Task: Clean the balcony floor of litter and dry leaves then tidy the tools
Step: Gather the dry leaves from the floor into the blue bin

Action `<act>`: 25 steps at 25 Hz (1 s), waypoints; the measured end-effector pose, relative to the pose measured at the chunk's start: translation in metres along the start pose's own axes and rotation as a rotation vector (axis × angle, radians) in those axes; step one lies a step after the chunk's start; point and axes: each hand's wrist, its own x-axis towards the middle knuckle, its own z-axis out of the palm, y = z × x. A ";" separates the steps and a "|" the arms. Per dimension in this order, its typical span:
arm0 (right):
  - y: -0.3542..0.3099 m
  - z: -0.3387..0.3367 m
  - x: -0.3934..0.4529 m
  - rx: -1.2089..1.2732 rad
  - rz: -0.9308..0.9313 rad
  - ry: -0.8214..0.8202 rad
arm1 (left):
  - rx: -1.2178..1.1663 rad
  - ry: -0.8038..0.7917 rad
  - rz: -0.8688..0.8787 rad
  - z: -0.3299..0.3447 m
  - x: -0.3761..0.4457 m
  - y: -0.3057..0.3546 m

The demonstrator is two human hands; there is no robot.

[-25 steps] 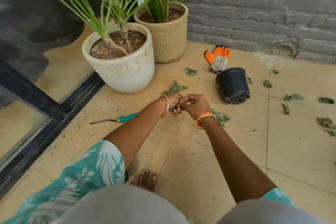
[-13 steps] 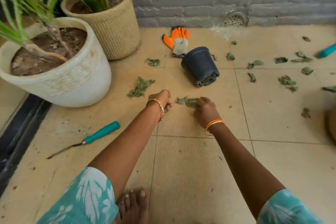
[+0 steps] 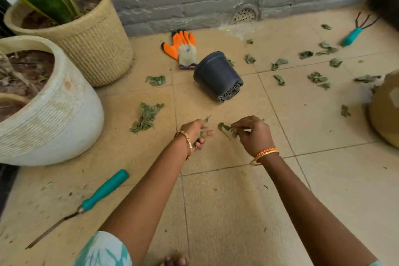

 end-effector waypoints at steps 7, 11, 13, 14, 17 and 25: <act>-0.033 -0.016 0.001 0.295 0.148 -0.123 | 0.202 -0.050 0.274 0.037 -0.011 0.002; -0.040 -0.021 -0.007 0.323 0.140 -0.048 | 0.182 -0.058 0.247 0.045 -0.020 -0.003; -0.040 -0.020 -0.010 0.182 0.070 -0.110 | 0.156 -0.041 0.220 0.046 -0.018 -0.010; -0.037 -0.020 -0.011 0.144 0.057 -0.126 | 0.133 -0.031 0.198 0.045 -0.017 -0.014; -0.028 -0.018 -0.004 0.109 0.085 -0.089 | 0.039 0.036 0.133 0.030 -0.014 -0.017; -0.030 0.056 0.024 -0.380 -0.184 -0.577 | -0.243 0.241 0.084 -0.024 -0.009 -0.009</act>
